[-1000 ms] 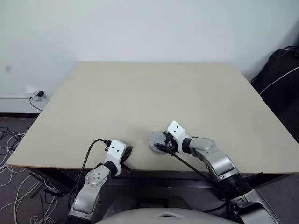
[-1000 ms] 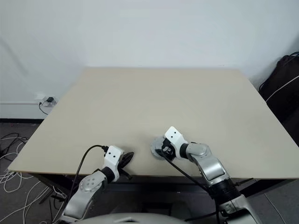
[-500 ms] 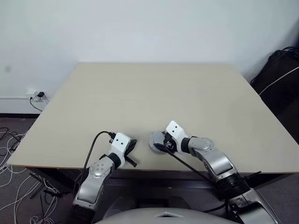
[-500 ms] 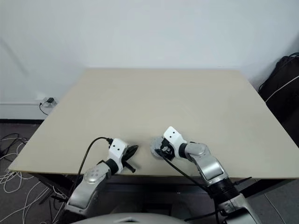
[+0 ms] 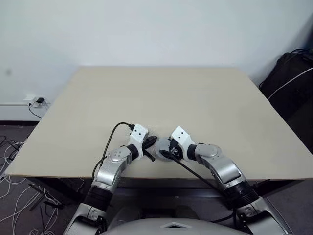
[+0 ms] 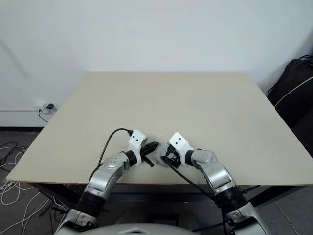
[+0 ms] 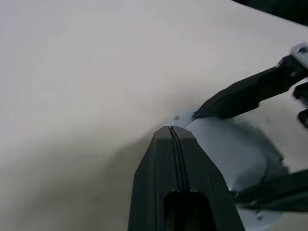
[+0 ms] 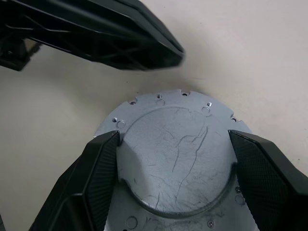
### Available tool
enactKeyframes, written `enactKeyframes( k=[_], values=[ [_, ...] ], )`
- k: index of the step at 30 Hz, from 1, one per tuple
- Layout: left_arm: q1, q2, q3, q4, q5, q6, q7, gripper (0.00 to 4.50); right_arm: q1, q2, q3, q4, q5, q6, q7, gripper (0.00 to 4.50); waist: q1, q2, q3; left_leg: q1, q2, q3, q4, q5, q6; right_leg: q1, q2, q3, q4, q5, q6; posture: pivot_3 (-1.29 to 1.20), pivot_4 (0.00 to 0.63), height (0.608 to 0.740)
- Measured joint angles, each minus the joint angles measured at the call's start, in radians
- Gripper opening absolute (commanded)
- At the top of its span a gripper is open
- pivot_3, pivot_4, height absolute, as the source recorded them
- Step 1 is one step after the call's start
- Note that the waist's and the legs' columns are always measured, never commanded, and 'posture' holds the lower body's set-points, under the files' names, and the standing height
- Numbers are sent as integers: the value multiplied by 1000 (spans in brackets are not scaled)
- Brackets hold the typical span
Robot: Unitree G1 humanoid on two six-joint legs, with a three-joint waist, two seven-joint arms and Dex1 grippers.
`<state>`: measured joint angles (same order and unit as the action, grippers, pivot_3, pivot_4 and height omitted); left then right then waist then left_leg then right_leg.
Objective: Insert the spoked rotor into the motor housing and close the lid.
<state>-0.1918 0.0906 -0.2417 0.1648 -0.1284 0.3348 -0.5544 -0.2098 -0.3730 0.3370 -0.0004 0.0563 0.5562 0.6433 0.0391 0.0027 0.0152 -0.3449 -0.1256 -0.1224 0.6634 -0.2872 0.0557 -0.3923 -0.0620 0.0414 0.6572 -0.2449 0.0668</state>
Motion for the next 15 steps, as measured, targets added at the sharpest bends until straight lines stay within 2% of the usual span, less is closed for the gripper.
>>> enactKeyframes(
  k=[15],
  values=[
    [-85,-10,-23,67,0,184,-14,0,0,3,1,0,0,12,-12,3263,-1,-1,0,1,0,-1,0,0,-1,2,0,0,0,0,1,0,0,740]
  ],
)
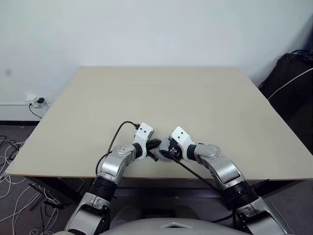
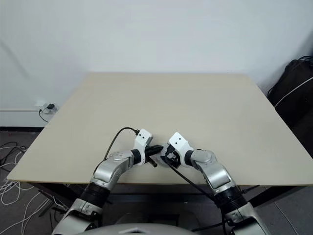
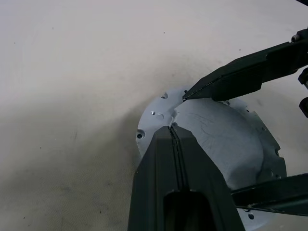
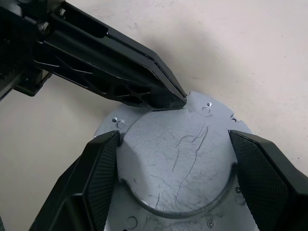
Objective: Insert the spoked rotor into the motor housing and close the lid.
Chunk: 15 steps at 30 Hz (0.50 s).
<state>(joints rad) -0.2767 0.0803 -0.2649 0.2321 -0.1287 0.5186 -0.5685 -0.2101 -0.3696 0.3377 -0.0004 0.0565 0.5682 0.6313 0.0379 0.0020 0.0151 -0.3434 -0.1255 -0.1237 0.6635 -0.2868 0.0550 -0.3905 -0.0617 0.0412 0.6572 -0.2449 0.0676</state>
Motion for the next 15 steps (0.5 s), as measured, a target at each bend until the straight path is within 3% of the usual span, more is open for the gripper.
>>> enactKeyframes(
  k=[15],
  values=[
    [-19,0,-8,-10,2,60,20,0,0,0,1,0,-1,5,-5,3263,1,0,-1,1,0,-2,0,0,0,2,0,0,-1,0,1,0,0,740]
  ],
)
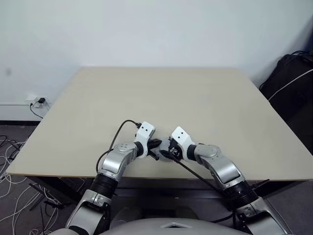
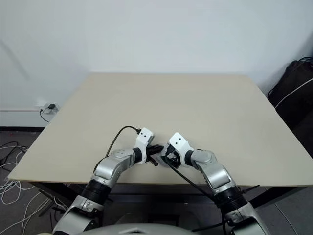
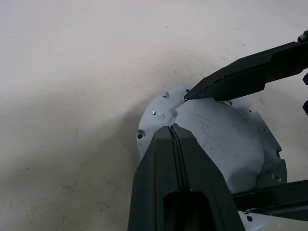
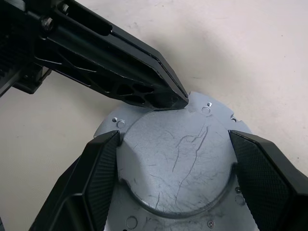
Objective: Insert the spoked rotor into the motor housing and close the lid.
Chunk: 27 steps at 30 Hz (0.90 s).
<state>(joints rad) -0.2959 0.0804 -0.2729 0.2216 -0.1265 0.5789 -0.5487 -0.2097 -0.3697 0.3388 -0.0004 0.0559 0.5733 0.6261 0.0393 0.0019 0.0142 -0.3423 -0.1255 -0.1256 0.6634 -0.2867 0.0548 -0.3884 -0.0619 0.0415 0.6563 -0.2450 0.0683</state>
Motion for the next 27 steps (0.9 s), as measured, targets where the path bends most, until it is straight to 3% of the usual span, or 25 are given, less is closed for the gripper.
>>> enactKeyframes(
  k=[5,9,21,27],
  values=[
    [0,-5,0,-3,-2,7,1,0,3,0,-1,-2,0,0,0,3263,0,0,0,0,0,-1,0,0,0,1,0,0,-1,0,0,0,0,740],
    [1,-7,-7,-6,-2,9,0,0,11,-2,-11,-8,0,-2,-13,4466,0,0,0,0,0,-3,-1,0,0,2,0,-1,-4,0,0,0,0,740],
    [9,-10,-22,-28,-8,23,-19,0,126,-91,-53,-196,18,63,-10,4466,17,1,0,-3,-4,-7,-4,-5,7,5,-2,-2,-15,1,2,0,0,740],
    [12,-12,-22,-34,-11,24,-20,0,227,-141,-121,-319,126,121,64,4466,21,0,2,-5,-4,-7,-4,-6,8,4,-2,-2,-17,-2,7,0,0,740]
  ],
)
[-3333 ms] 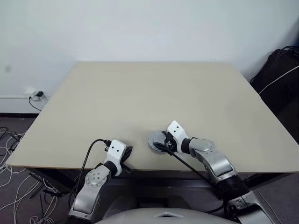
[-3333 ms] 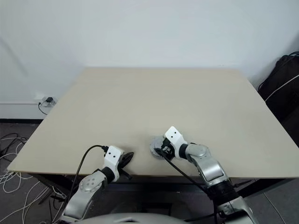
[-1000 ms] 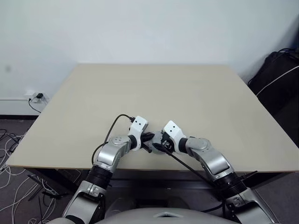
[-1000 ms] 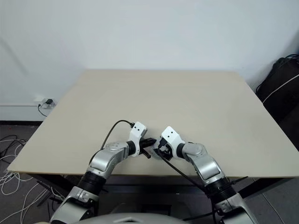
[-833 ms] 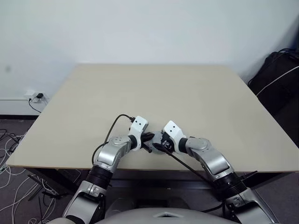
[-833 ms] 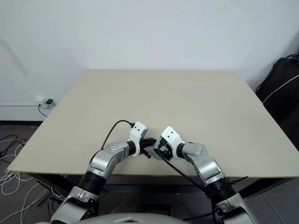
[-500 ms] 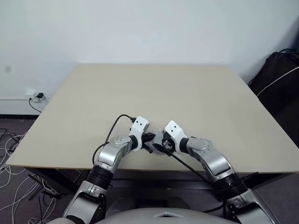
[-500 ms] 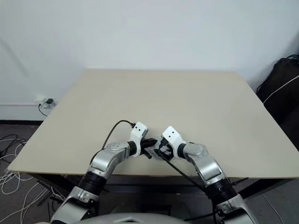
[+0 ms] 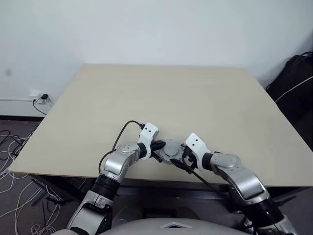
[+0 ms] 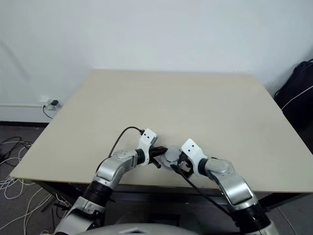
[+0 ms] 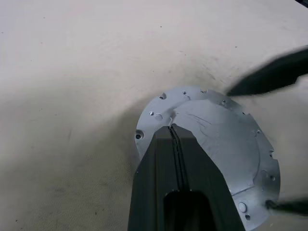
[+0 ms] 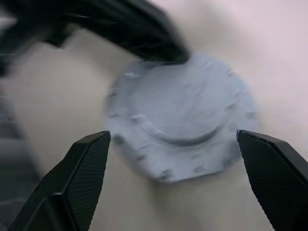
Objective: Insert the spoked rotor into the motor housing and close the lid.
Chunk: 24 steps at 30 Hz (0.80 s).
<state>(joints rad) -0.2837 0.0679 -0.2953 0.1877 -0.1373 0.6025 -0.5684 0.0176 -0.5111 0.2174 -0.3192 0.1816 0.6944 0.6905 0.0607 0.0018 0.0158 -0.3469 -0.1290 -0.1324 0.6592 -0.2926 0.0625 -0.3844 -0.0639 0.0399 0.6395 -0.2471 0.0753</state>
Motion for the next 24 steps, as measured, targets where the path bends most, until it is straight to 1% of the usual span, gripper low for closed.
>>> enactKeyframes(
  k=[4,7,9,10,11,15,19,24],
  values=[
    [1,-6,0,0,0,0,1,0,21,29,-84,-42,85,13,-5,4466,0,-1,1,0,0,0,0,0,0,0,0,0,0,0,0,0,0,740],
    [1,-7,-1,-1,0,0,0,0,14,103,-182,-42,136,55,-82,4466,1,0,0,0,0,0,0,0,1,0,0,1,0,0,0,0,0,740],
    [1,-7,-3,-3,0,0,-1,0,0,137,-230,-38,164,107,-128,4466,2,0,0,0,0,0,0,-1,1,0,0,1,0,0,0,0,0,740],
    [1,-7,-5,-3,0,0,-1,0,-7,152,-252,-31,178,139,-152,4466,3,0,0,0,0,0,-1,-1,1,0,0,1,0,3,-4,0,0,740],
    [2,-7,-6,-3,0,0,-1,0,-12,164,-268,-20,189,170,-171,4466,4,0,0,0,0,0,-1,-1,1,0,0,1,-1,3,-5,0,0,740],
    [1,-6,-7,-5,0,0,-3,0,-17,203,-302,20,238,286,-219,4466,7,1,0,-1,0,1,-2,-1,1,-2,0,1,-1,3,-5,0,0,740],
    [2,-7,-7,-4,0,-1,-2,0,-63,279,-389,86,324,429,-267,4466,8,2,-1,-1,-1,1,-2,-1,1,-2,0,1,0,3,-5,0,0,740],
    [2,-7,-7,-5,-1,-1,-4,0,-80,317,-459,126,385,502,-300,4466,7,2,-1,-1,-1,1,-3,-1,2,-2,-1,1,-1,3,-5,0,0,740]
  ],
)
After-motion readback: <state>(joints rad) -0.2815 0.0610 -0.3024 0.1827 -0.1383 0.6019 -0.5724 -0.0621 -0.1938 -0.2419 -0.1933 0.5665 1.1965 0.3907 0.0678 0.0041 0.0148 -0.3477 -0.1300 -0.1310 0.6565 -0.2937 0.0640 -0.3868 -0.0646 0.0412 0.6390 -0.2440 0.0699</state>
